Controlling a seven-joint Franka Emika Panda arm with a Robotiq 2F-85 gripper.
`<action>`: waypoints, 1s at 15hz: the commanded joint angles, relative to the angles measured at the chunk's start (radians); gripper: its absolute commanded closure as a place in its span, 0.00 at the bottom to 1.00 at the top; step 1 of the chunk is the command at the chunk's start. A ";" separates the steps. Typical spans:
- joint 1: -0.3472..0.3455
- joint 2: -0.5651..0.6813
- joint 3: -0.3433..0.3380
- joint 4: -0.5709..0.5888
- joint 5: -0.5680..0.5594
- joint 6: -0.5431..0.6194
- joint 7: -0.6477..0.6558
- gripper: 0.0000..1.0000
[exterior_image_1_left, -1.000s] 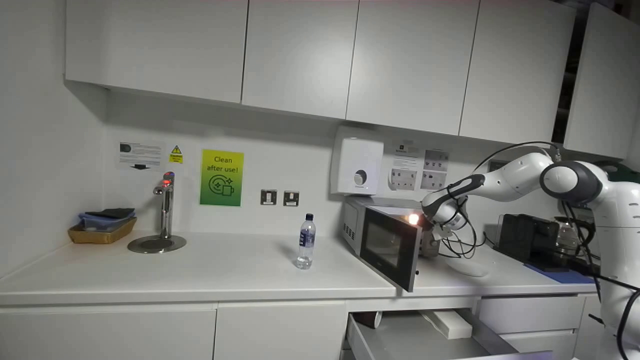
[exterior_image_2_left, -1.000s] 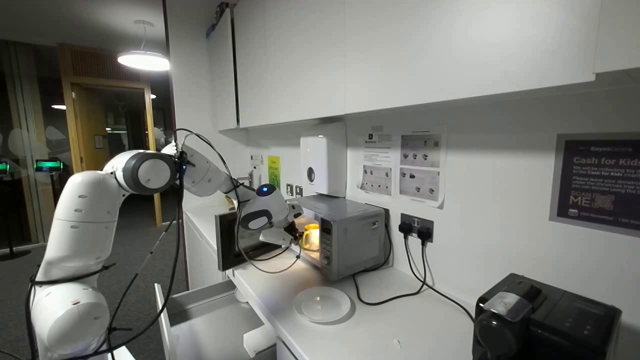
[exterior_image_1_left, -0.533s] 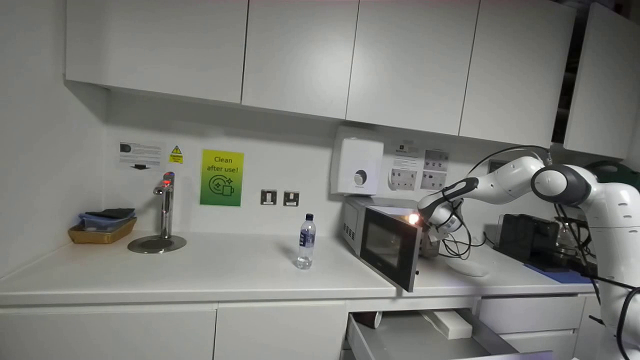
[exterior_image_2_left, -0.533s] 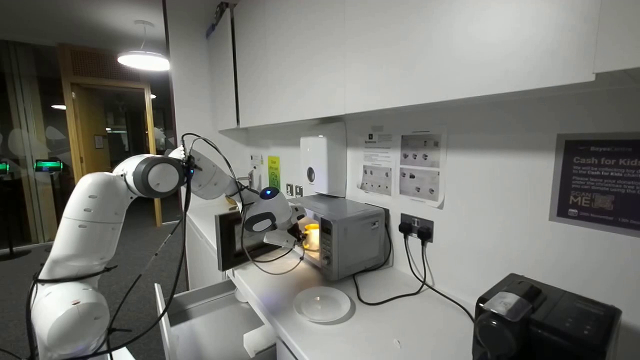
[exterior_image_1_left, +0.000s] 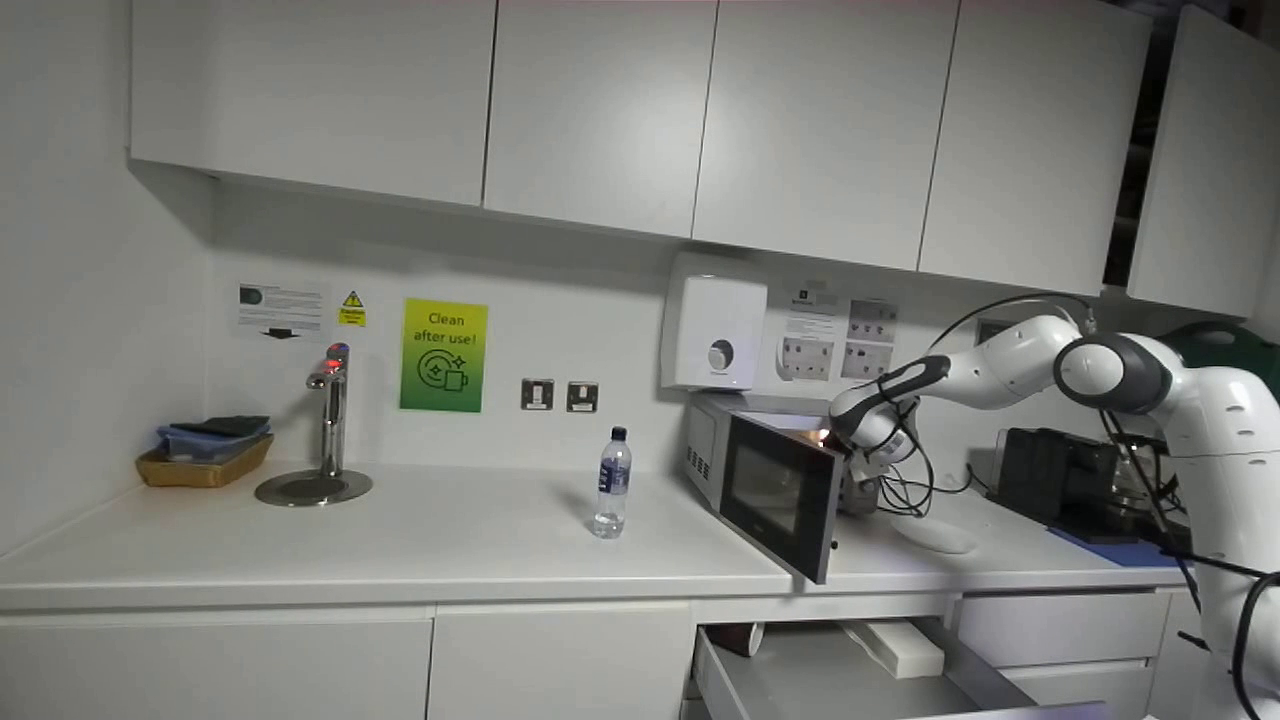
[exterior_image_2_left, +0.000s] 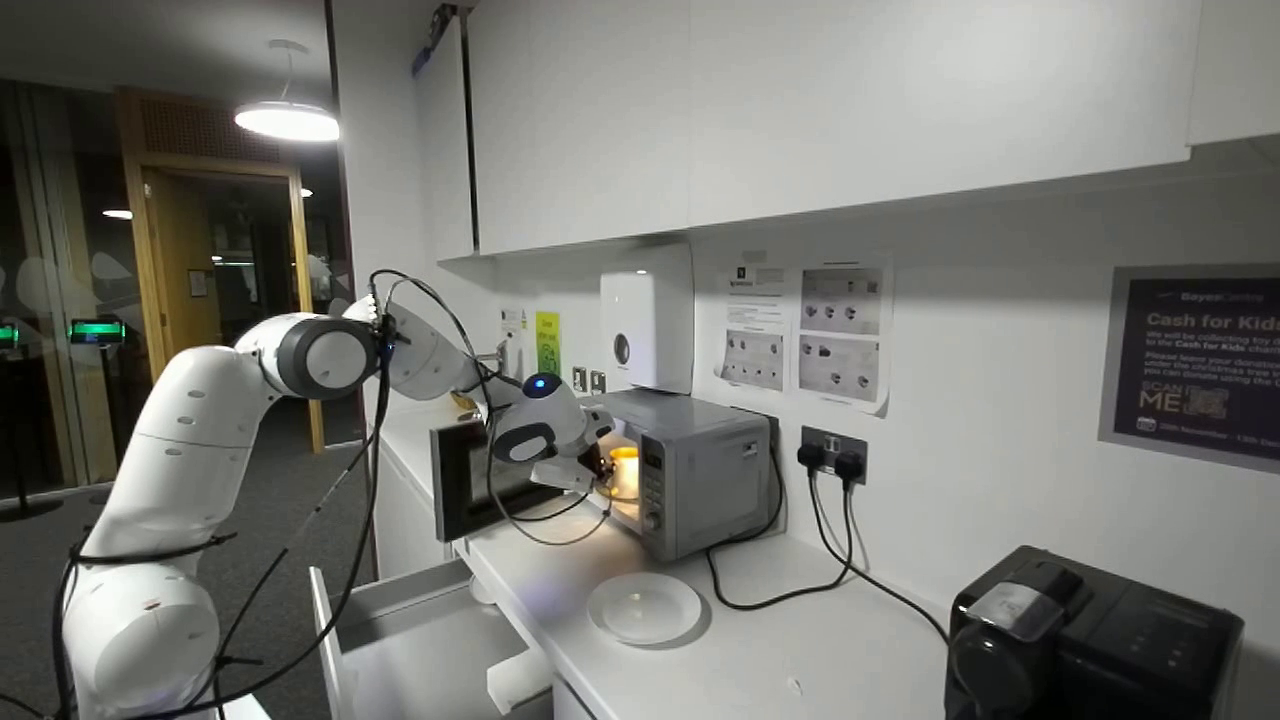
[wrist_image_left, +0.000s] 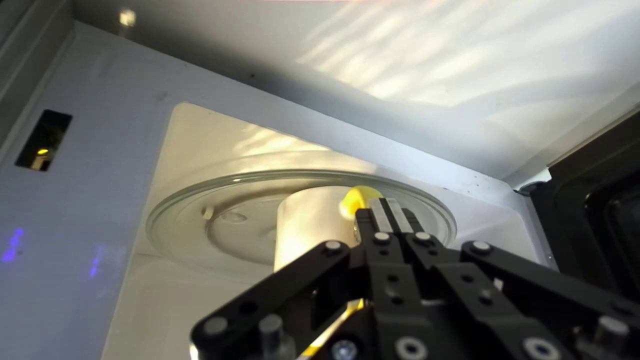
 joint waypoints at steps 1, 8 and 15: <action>0.000 0.020 0.011 0.035 0.020 0.029 0.008 1.00; -0.010 0.048 0.027 0.076 0.048 0.056 -0.006 1.00; -0.021 0.083 0.028 0.120 0.057 0.094 -0.008 1.00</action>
